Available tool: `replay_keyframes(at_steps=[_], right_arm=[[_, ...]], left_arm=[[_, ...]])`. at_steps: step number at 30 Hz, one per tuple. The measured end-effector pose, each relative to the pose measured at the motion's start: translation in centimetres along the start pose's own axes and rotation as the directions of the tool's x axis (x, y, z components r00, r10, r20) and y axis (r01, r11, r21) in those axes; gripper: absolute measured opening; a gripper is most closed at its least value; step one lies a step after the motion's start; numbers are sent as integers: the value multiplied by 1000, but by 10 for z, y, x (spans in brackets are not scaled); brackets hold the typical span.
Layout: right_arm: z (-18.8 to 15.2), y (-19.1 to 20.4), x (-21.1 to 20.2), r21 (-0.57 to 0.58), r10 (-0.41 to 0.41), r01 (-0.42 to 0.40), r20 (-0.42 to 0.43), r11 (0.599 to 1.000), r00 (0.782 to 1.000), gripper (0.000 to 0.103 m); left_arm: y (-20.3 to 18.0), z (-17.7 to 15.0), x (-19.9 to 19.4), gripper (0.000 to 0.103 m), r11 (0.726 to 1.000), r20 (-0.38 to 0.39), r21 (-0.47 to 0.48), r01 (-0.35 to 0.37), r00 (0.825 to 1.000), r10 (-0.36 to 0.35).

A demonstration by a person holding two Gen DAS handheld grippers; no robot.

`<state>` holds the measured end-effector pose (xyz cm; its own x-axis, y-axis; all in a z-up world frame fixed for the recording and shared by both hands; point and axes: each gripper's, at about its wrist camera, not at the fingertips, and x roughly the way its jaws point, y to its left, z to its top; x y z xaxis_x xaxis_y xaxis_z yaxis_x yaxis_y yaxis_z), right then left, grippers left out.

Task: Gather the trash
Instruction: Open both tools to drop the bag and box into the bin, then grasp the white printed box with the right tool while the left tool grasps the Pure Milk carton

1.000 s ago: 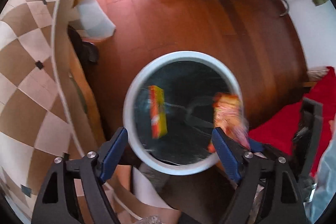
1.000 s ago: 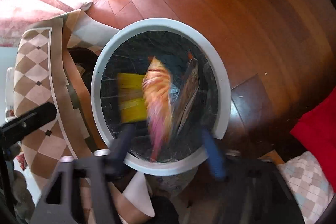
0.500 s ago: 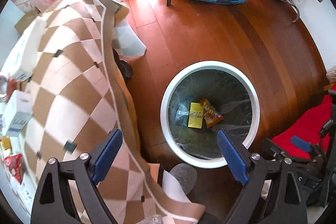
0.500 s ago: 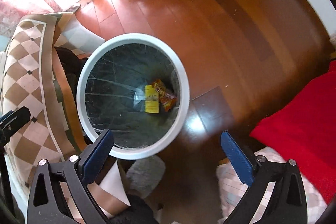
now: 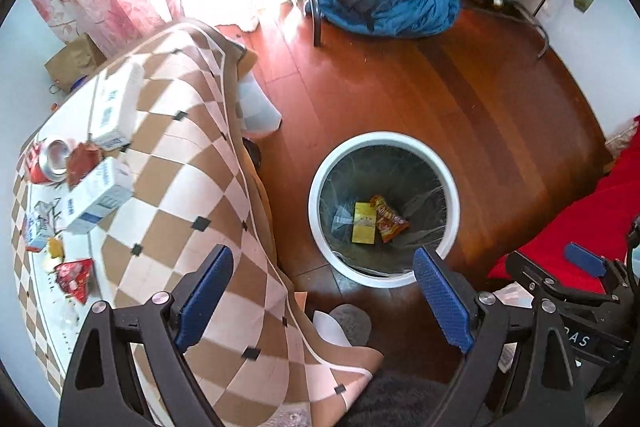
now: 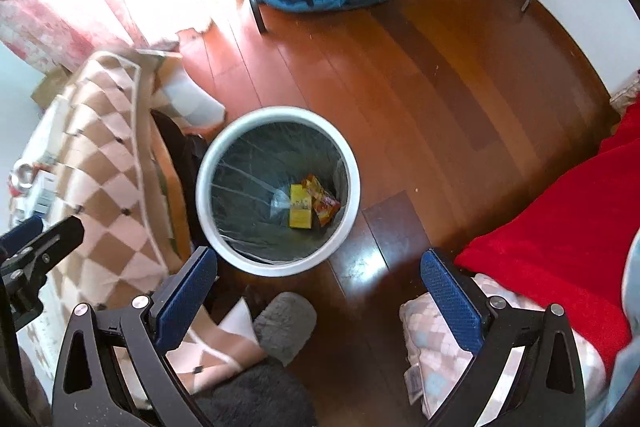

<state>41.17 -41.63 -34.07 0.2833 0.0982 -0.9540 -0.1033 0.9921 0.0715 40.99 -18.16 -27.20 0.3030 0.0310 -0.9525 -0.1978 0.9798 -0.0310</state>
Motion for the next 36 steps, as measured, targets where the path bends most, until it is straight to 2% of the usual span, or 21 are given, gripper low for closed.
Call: replay_keyframes(at_steps=[4, 10, 12, 14, 17, 18, 19, 22, 26, 30, 32, 33, 36], right_arm=[[-6, 8, -41, 6, 15, -16, 66, 1000, 998, 103], [-12, 37, -106, -5, 78, -78, 175, 997, 981, 103], [-13, 59, -121, -47, 104, -97, 190, 994, 976, 103], [-15, 90, -129, -101, 138, -122, 177, 987, 974, 103], [-18, 161, -124, -250, 169, -135, 118, 959, 978, 103], [-19, 181, -120, -295, 175, -138, 102, 945, 979, 103], [-19, 208, -112, -352, 175, -137, 80, 926, 981, 103], [-16, 281, -79, -501, 154, -126, 15, 856, 988, 103], [-5, 369, -23, -660, 85, -98, -52, 745, 995, 103], [-2, 443, 34, -804, -13, -47, -68, 592, 998, 103], [-4, 465, 60, -851, -65, -11, -53, 524, 996, 103], [-5, 474, 70, -870, -88, 6, -43, 494, 995, 103], [-12, 496, 99, -929, -159, 32, -29, 369, 987, 99]], left_arm=[[10, -5, -38, 92, 999, 57, -18, 28, 998, -27], [42, -16, -97, 92, 997, 155, -73, 17, 988, -5], [64, -20, -112, 92, 994, 184, -110, 26, 983, -6], [91, -24, -124, 92, 987, 206, -161, 11, 978, 23], [145, -34, -131, 92, 966, 229, -257, -30, 969, 91], [169, -38, -128, 99, 954, 221, -296, -53, 968, 123], [186, -42, -125, 103, 945, 211, -319, -69, 967, 141], [244, -61, -104, 103, 904, 144, -400, -148, 964, 222], [313, -92, -64, 103, 839, 23, -470, -273, 947, 320], [364, -112, -21, 103, 796, -86, -490, -356, 928, 362], [379, -116, -9, 103, 798, -104, -477, -368, 925, 364], [384, -115, -3, 103, 798, -118, -462, -388, 918, 378], [393, -108, 11, 103, 825, -116, -377, -422, 905, 410]])
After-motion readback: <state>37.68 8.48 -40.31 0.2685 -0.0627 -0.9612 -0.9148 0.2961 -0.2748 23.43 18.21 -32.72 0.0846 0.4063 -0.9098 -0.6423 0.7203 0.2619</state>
